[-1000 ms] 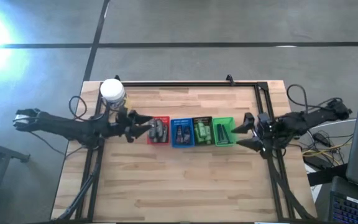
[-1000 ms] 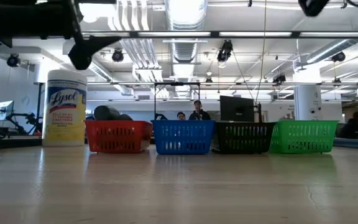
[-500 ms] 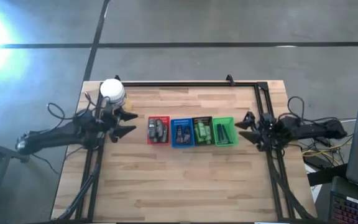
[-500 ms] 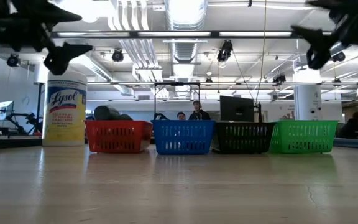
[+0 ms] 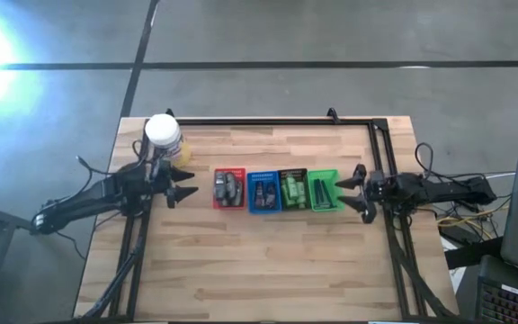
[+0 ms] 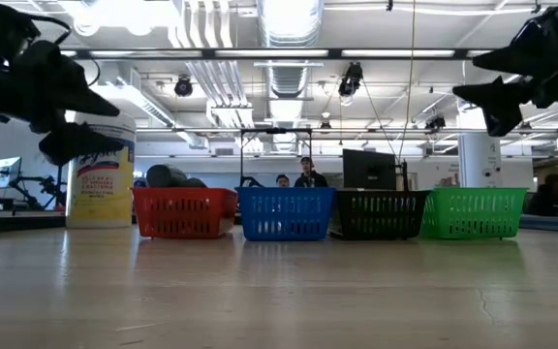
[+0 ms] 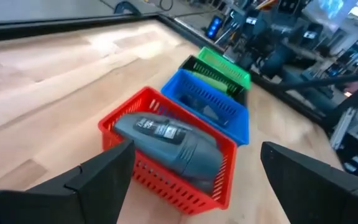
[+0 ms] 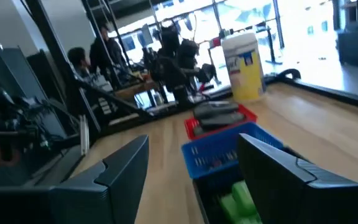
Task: Pick & Place Travel size toiletries
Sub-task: Return to Home Position
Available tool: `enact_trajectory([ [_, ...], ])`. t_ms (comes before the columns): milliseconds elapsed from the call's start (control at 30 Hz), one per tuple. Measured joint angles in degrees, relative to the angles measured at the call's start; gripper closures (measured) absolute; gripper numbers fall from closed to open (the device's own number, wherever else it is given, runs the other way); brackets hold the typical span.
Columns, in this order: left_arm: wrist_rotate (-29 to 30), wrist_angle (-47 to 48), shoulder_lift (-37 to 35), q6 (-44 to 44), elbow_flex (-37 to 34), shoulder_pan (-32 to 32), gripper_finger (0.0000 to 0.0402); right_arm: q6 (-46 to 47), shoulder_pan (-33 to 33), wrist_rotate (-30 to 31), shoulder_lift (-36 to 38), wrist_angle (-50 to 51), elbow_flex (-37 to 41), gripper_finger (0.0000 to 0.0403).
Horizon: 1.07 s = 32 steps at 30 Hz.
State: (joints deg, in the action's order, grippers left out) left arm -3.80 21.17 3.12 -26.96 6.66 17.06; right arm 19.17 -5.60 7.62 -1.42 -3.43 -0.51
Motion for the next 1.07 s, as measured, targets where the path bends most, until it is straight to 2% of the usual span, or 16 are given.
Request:
enact_trajectory([
  [233,0.23,0.19,3.26,0.16,0.28,0.02,0.0048,0.14,0.06,-0.01,-1.60,1.51,0.00,0.0139],
  [1067,0.27,-0.28,3.44,0.17,-0.12,0.02,0.0048,0.28,0.00,-0.05,-1.84,1.58,0.00,0.0064],
])
